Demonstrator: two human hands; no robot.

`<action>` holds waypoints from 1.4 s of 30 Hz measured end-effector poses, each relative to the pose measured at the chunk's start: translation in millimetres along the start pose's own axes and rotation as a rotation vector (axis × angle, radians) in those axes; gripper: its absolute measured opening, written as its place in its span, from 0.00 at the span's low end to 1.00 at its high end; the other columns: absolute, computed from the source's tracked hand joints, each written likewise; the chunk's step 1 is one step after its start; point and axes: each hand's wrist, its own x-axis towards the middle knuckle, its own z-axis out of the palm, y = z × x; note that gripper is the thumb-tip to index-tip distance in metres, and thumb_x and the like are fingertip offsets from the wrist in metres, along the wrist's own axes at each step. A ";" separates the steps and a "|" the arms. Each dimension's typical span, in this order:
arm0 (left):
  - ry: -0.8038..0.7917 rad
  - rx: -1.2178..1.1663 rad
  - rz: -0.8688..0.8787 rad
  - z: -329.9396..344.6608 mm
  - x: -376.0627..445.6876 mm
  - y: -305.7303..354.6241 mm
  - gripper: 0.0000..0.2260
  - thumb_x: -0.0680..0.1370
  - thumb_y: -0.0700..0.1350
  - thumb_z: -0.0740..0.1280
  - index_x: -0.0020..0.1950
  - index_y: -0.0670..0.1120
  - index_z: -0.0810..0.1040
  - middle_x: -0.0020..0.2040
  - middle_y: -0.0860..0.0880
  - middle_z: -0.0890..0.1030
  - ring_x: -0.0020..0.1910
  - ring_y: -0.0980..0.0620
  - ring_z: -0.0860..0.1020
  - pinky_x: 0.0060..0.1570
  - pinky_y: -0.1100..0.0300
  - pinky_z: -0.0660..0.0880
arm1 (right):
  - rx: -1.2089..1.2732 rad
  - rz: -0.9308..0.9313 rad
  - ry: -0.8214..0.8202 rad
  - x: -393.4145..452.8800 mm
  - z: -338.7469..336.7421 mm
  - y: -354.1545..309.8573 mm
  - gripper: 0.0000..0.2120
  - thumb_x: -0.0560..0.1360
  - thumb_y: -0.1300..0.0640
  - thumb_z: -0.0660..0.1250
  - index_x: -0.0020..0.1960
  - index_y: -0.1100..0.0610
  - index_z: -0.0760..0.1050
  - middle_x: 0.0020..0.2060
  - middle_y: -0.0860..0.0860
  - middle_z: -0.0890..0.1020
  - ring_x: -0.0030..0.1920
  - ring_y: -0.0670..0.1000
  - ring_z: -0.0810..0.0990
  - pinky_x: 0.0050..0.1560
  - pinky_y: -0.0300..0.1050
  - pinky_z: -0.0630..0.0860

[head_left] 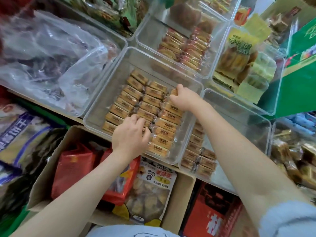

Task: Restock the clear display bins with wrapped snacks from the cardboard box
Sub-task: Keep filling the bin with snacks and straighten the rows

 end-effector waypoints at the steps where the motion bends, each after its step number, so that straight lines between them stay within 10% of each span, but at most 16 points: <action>1: 0.005 0.001 0.001 0.3 0.0 0.4 0.18 0.79 0.53 0.57 0.58 0.46 0.81 0.57 0.47 0.81 0.51 0.49 0.79 0.32 0.54 0.78 | -0.016 0.023 0.007 1.3 5.1 -1.6 0.33 0.81 0.39 0.53 0.78 0.57 0.56 0.71 0.61 0.69 0.67 0.62 0.72 0.65 0.58 0.72; 10: 0.047 0.002 0.015 2.1 -2.6 0.3 0.18 0.78 0.52 0.58 0.56 0.45 0.83 0.58 0.46 0.81 0.50 0.48 0.80 0.32 0.55 0.78 | 0.039 0.136 0.404 -2.5 57.0 -20.5 0.32 0.80 0.35 0.49 0.70 0.58 0.68 0.66 0.59 0.73 0.68 0.60 0.68 0.69 0.58 0.61; 17: 0.004 0.004 0.025 0.4 -1.5 1.2 0.20 0.79 0.53 0.54 0.54 0.45 0.82 0.58 0.46 0.80 0.51 0.49 0.78 0.36 0.56 0.76 | -0.024 0.102 0.326 -9.8 68.5 -19.8 0.41 0.80 0.31 0.38 0.82 0.59 0.40 0.80 0.61 0.45 0.80 0.59 0.41 0.77 0.58 0.35; 22: -0.060 -0.010 0.013 -7.6 -2.7 3.8 0.17 0.81 0.54 0.54 0.57 0.47 0.79 0.58 0.49 0.78 0.53 0.50 0.76 0.41 0.55 0.72 | -0.099 -0.043 0.277 -68.8 66.5 -16.1 0.38 0.82 0.34 0.43 0.82 0.58 0.42 0.81 0.58 0.43 0.80 0.56 0.40 0.79 0.55 0.38; 25: -0.161 -0.043 -0.052 -11.4 0.2 2.8 0.14 0.80 0.53 0.54 0.52 0.49 0.77 0.49 0.51 0.79 0.44 0.51 0.77 0.37 0.56 0.72 | 0.147 -0.171 0.293 -135.5 52.0 2.4 0.30 0.83 0.42 0.53 0.81 0.55 0.56 0.79 0.54 0.60 0.78 0.53 0.57 0.79 0.54 0.54; 29: -0.136 -0.372 -0.158 -22.3 -16.3 26.4 0.11 0.81 0.47 0.59 0.53 0.45 0.80 0.50 0.48 0.81 0.46 0.48 0.78 0.41 0.54 0.74 | 0.515 -0.152 0.223 -244.4 42.8 63.8 0.11 0.83 0.50 0.60 0.55 0.52 0.80 0.47 0.52 0.84 0.49 0.54 0.81 0.53 0.52 0.78; 33: -0.092 -0.503 0.087 -27.5 -86.2 106.4 0.09 0.81 0.44 0.63 0.53 0.43 0.81 0.50 0.47 0.80 0.50 0.49 0.76 0.50 0.52 0.74 | 0.602 -0.052 0.462 -346.7 49.7 137.3 0.10 0.81 0.51 0.63 0.46 0.51 0.82 0.36 0.50 0.83 0.35 0.47 0.80 0.44 0.52 0.79; 42: -0.608 -0.681 0.427 3.6 -231.6 303.0 0.17 0.79 0.53 0.69 0.67 0.54 0.75 0.63 0.54 0.75 0.59 0.58 0.76 0.52 0.63 0.74 | 0.757 0.375 0.891 -502.0 99.2 295.9 0.12 0.81 0.57 0.61 0.42 0.53 0.80 0.29 0.50 0.78 0.31 0.44 0.76 0.37 0.36 0.72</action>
